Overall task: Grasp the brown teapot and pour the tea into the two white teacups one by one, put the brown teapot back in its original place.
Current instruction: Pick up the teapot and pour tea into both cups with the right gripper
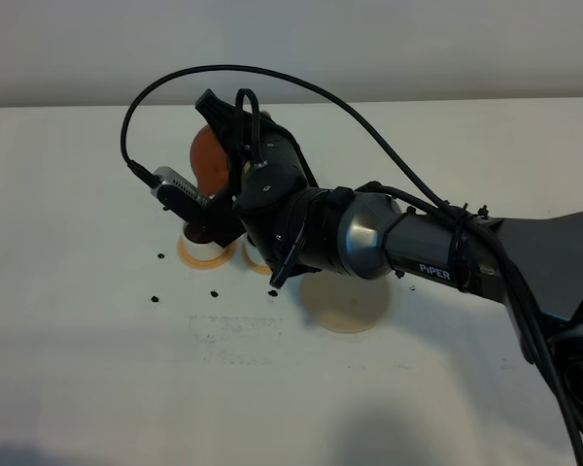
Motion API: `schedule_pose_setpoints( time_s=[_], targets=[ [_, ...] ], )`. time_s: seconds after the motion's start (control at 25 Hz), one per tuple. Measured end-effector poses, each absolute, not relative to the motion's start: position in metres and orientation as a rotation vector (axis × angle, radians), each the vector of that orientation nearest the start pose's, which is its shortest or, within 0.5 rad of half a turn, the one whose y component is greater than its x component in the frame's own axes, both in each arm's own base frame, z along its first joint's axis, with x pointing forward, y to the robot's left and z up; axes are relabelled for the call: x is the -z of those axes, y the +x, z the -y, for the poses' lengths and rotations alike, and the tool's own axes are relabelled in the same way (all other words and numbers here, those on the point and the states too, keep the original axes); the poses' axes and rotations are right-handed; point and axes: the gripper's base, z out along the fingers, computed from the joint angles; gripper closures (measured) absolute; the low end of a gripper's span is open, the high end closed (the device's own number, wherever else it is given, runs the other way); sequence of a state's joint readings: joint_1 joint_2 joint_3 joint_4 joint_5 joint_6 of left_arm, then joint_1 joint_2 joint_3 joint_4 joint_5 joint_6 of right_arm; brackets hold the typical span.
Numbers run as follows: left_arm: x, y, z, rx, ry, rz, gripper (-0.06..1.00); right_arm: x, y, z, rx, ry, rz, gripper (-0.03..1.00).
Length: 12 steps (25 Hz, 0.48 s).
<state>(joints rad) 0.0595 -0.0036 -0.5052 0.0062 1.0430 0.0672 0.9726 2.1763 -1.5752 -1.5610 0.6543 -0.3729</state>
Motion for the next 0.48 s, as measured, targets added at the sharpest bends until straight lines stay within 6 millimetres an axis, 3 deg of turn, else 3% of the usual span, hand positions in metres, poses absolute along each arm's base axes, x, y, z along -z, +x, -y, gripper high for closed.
schedule_pose_setpoints(
  time_s=[0.28, 0.48],
  targets=[
    [-0.28, -0.005, 0.0, -0.088, 0.007, -2.019, 0.36, -0.181, 0.312, -0.368, 1.007, -2.128, -0.938, 0.88],
    [-0.28, -0.005, 0.0, -0.088, 0.007, -2.019, 0.36, -0.192, 0.321, -0.366, 0.794, -2.009, -1.238, 0.88]
  ],
)
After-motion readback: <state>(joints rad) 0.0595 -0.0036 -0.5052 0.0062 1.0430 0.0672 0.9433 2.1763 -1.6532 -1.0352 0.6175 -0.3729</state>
